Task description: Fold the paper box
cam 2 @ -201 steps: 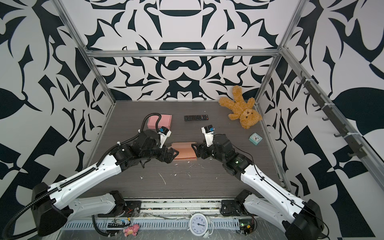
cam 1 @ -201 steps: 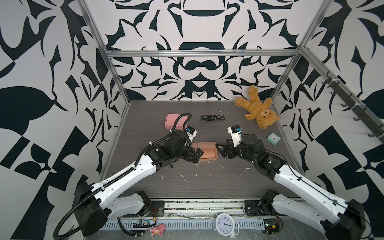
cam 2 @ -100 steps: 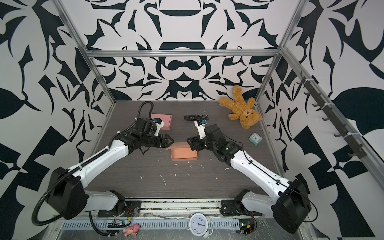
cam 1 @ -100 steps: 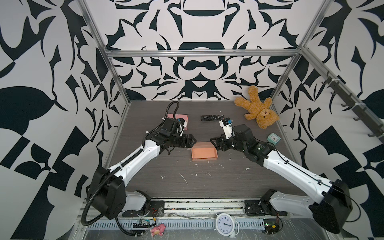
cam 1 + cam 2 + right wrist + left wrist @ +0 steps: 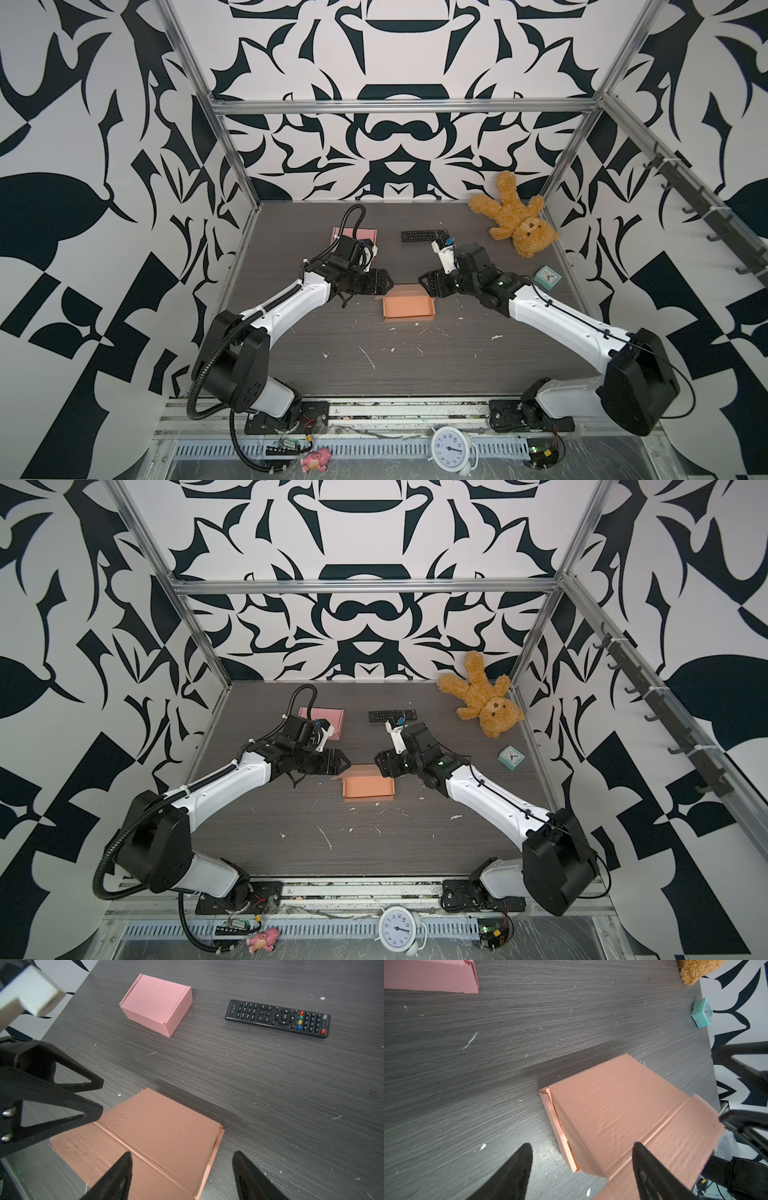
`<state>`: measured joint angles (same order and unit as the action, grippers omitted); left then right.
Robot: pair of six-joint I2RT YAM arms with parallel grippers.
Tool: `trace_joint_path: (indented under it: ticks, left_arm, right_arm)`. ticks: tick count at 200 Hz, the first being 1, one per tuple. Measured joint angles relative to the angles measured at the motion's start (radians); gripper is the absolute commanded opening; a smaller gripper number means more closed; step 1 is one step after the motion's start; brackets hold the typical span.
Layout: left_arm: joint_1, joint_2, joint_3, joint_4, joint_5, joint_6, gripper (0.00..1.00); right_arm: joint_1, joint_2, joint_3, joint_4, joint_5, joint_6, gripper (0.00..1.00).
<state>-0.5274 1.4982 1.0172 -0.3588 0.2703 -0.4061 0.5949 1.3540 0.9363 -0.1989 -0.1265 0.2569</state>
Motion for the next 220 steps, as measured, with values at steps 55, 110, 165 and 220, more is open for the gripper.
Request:
trace_joint_path:
  ticks: [55,110,165,220]
  left_arm:
    - [0.000,0.003,-0.009,0.026,0.000,-0.003,0.76]
    - [0.001,0.020,-0.035,0.041,0.002,-0.006,0.74]
    - [0.001,0.034,-0.060,0.056,0.007,-0.013,0.74]
    - [-0.003,0.035,-0.097,0.071,0.008,-0.018,0.73]
  right_arm:
    - [-0.005,0.024,-0.005,0.003,0.000,-0.004,0.76]
    - [-0.013,0.024,-0.048,0.013,-0.005,-0.006,0.76]
    - [-0.013,0.024,-0.076,0.024,-0.018,-0.005,0.74]
    - [-0.013,0.047,-0.116,0.039,-0.035,0.006,0.73]
